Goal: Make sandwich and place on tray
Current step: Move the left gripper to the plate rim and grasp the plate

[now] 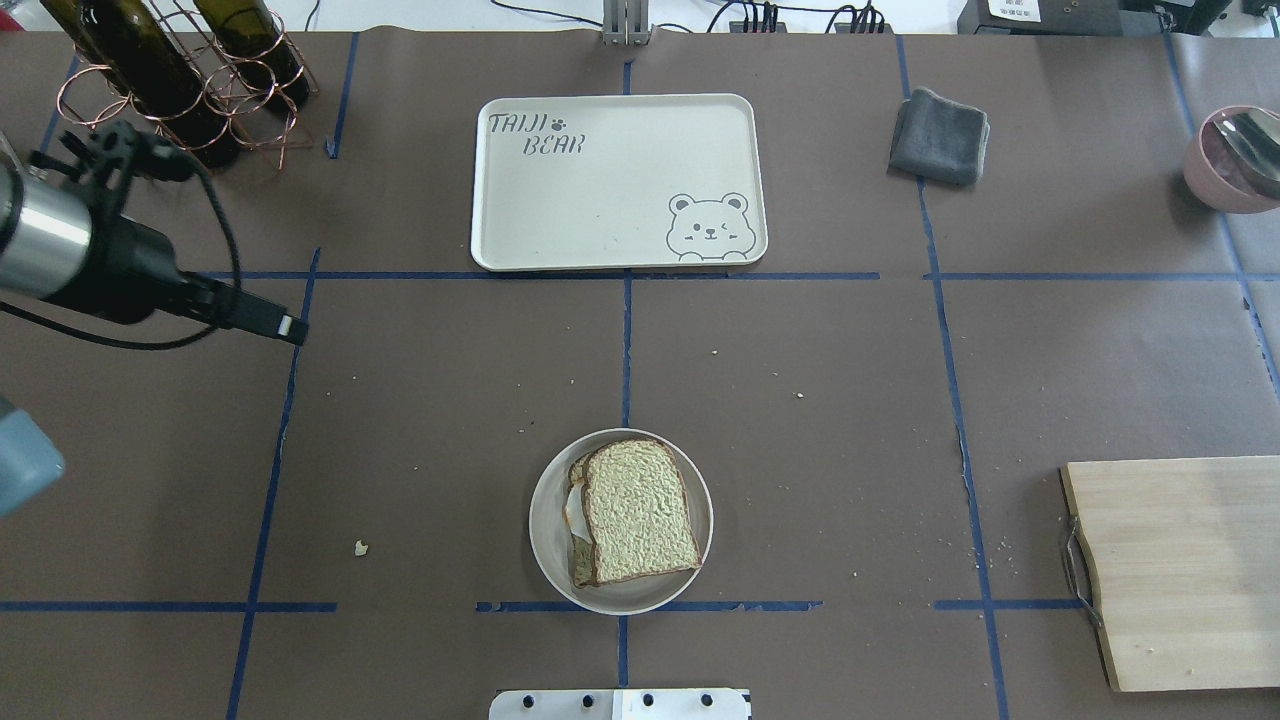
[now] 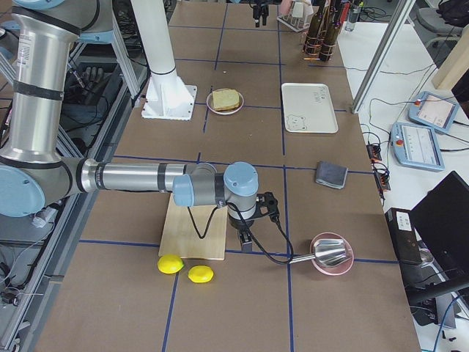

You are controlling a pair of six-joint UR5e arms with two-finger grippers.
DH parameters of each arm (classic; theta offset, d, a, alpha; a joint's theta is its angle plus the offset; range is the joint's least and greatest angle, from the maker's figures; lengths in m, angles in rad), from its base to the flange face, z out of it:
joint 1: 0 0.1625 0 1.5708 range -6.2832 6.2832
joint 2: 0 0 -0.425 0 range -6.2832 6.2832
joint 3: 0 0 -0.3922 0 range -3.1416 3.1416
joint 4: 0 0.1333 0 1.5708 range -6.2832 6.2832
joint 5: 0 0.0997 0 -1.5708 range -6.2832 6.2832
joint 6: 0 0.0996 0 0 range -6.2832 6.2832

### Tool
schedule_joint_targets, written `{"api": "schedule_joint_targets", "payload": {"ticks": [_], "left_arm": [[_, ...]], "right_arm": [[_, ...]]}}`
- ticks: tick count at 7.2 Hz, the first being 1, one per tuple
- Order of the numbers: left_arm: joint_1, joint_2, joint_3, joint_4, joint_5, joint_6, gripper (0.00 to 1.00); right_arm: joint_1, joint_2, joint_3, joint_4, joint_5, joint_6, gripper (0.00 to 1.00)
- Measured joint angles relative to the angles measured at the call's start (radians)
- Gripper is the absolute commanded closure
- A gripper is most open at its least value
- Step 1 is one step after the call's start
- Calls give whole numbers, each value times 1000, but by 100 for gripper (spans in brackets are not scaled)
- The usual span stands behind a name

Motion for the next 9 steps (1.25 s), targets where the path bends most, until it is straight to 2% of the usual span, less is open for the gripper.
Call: {"api": "schedule_joint_targets", "payload": {"ticks": [1, 2, 4, 6, 9], "left_arm": [[122, -51, 8, 0, 122, -152, 21], [219, -101, 33, 2, 222, -268, 45], [346, -198, 131, 2, 357, -436, 53], [416, -226, 178, -1, 458, -525, 57], [468, -230, 187, -4, 493, -559, 59]], "right_arm": [[0, 0, 1, 0, 0, 3, 0], [1, -1, 1, 0, 0, 5, 0], [1, -2, 1, 0, 1, 7, 0], [1, -2, 0, 0, 6, 7, 0], [1, -2, 1, 0, 10, 8, 0]]}}
